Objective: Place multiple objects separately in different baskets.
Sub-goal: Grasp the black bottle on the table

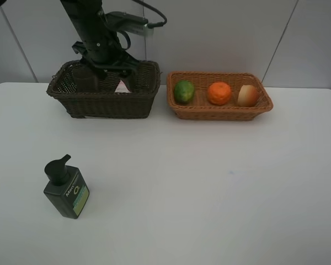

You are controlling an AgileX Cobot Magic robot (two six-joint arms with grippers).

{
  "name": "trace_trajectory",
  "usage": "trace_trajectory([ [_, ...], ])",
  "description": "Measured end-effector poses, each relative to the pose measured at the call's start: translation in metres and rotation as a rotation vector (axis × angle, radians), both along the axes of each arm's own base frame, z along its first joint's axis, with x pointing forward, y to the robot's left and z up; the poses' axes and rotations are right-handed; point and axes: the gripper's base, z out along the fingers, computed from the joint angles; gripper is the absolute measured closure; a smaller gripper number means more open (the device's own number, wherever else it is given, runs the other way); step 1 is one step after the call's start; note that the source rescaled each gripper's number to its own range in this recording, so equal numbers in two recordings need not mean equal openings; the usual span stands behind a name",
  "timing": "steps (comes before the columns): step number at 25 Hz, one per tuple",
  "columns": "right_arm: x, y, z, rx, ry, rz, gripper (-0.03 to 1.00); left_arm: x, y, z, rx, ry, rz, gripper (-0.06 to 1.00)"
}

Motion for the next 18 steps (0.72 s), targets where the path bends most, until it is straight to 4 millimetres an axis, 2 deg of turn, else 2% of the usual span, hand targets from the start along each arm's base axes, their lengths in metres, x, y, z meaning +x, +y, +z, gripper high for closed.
trace_trajectory([
  [3, 0.000, 0.000, 0.000, 0.000, 0.000, 0.000, 0.13, -0.025, 0.003, 0.020, -0.013, 0.029, 0.050, -0.05],
  [7, 0.000, 0.000, 0.000, 0.000, 0.000, 0.000, 0.13, -0.071, 0.012, 0.032, -0.029, 0.056, 0.086, -0.05],
  [14, 0.000, 0.000, 0.000, 0.000, 0.000, 0.000, 0.13, -0.154, 0.029, 0.022, -0.042, 0.118, 0.135, -0.05],
  [18, 0.000, 0.000, 0.000, 0.000, 0.000, 0.000, 0.13, -0.188, 0.037, 0.008, -0.059, 0.135, 0.159, -0.05],
])
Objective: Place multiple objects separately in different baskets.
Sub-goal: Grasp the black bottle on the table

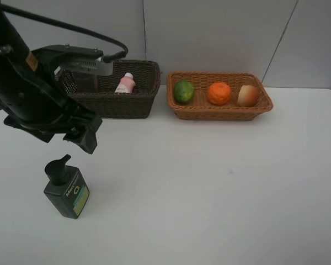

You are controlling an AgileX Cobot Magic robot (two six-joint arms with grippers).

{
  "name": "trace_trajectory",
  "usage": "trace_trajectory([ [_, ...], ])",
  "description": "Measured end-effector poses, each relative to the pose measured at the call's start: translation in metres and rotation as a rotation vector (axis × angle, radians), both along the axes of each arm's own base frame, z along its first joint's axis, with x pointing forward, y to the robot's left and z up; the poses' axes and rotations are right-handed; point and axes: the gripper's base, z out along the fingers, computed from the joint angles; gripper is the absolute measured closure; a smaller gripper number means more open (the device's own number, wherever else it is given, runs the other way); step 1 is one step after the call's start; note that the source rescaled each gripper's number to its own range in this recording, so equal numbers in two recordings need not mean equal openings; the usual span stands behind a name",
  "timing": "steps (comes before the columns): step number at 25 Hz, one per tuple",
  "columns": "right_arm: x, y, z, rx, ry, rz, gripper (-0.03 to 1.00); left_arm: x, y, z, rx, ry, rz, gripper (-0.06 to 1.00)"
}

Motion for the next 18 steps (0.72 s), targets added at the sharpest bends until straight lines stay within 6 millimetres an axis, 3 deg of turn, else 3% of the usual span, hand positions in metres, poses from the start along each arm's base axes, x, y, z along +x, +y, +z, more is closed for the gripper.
trace_trajectory([
  [5, 0.000, 0.000, 0.000, 0.000, 0.000, 0.000, 0.13, -0.019, 0.009, -0.018, 0.016, 0.040, 0.047, -0.05],
  [13, 0.000, 0.000, 0.000, 0.000, 0.000, 0.000, 0.13, -0.018, 0.012, -0.022, 0.028, -0.002, 0.050, -0.05],
  [18, 0.000, 0.000, 0.000, 0.000, 0.000, 0.000, 0.13, -0.017, 0.011, -0.037, 0.027, 0.006, 0.055, -0.06],
])
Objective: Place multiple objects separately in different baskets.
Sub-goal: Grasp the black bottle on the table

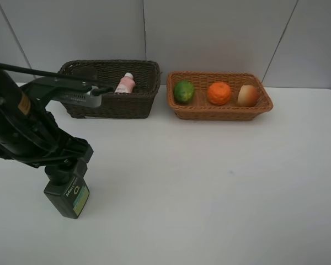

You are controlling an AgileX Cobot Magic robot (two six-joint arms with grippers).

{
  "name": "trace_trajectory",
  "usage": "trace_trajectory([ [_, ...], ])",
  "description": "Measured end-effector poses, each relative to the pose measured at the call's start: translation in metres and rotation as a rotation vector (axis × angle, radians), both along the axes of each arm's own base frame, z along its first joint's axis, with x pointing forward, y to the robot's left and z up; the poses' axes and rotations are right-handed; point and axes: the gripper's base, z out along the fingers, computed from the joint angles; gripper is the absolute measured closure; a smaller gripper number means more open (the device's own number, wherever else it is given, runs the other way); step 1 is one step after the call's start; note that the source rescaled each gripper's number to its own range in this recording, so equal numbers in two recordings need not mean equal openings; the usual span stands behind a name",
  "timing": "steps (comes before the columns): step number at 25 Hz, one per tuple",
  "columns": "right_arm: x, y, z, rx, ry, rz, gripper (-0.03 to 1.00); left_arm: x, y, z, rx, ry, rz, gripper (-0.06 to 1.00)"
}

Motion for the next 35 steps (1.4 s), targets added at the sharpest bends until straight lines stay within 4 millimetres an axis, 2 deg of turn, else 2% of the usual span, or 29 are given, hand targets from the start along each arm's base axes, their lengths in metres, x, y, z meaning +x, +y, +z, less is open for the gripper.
trace_trajectory([
  [9, 0.000, 0.000, 0.000, 0.000, 0.000, 0.000, 0.13, 0.010, -0.008, -0.030, 0.028, 0.061, 0.023, -0.06],
  [14, 0.000, 0.000, 0.000, 0.000, 0.000, 0.000, 0.13, 0.012, -0.009, -0.038, 0.031, 0.074, 0.027, -0.06],
  [22, 0.000, 0.000, 0.000, 0.000, 0.000, 0.000, 0.13, 0.011, -0.001, -0.048, 0.023, 0.087, 0.067, -0.05],
  [24, 0.000, 0.000, 0.000, 0.000, 0.000, 0.000, 0.13, 0.012, -0.001, -0.048, 0.022, 0.087, 0.068, 0.03],
  [25, 0.000, 0.000, 0.000, 0.000, 0.000, 0.000, 0.13, 0.012, -0.001, -0.048, 0.022, 0.087, 0.068, 0.11],
  [26, 0.000, 0.000, 0.000, 0.000, 0.000, 0.000, 0.13, 0.012, -0.001, -0.048, 0.022, 0.087, 0.068, 0.20],
  [28, 0.000, 0.000, 0.000, 0.000, 0.000, 0.000, 0.13, 0.012, -0.001, -0.048, 0.021, 0.087, 0.070, 0.46],
  [29, 0.000, 0.000, 0.000, 0.000, 0.000, 0.000, 0.13, 0.012, -0.001, -0.048, 0.021, 0.087, 0.070, 0.49],
  [35, 0.000, 0.000, 0.000, 0.000, 0.000, 0.000, 0.13, 0.012, -0.001, -0.048, 0.020, 0.087, 0.070, 0.48],
])
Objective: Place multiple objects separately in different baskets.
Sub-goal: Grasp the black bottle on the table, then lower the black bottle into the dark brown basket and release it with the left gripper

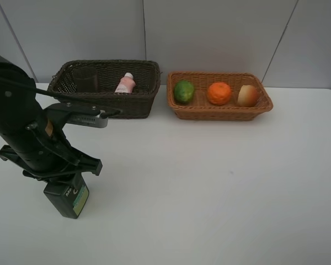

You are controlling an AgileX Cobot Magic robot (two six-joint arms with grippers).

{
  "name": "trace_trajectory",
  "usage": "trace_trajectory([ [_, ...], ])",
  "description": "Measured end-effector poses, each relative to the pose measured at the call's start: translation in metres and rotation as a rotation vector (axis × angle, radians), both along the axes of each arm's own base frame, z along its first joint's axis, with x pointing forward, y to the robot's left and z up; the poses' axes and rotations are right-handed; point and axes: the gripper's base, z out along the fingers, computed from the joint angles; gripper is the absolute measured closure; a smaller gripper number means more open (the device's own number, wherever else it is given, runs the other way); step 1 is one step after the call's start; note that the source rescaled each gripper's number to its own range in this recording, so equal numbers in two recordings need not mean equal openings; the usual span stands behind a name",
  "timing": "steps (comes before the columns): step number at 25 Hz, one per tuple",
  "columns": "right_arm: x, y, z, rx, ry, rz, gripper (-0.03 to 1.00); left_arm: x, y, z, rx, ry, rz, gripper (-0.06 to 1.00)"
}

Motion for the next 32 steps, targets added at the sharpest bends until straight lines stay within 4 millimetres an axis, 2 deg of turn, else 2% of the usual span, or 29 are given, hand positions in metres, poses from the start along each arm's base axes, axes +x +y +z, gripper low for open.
trace_trajectory([
  [14, 0.000, 0.000, 0.000, 0.000, 0.000, 0.000, 0.13, 0.000, 0.000, 0.000, -0.003, 0.001, 0.016, 0.48],
  [17, 0.000, 0.000, 0.000, 0.000, 0.000, 0.000, 0.13, 0.004, -0.002, 0.006, 0.003, 0.010, 0.034, 0.48],
  [21, 0.000, 0.000, 0.000, 0.000, 0.000, 0.000, 0.13, 0.020, -0.012, 0.033, 0.001, -0.004, 0.049, 0.48],
  [24, 0.000, 0.000, 0.000, 0.000, 0.000, 0.000, 0.13, 0.038, -0.019, 0.063, -0.020, -0.051, 0.066, 0.48],
  [32, 0.000, 0.000, 0.000, 0.000, 0.000, 0.000, 0.13, 0.084, -0.012, 0.133, -0.019, -0.332, 0.068, 0.48],
])
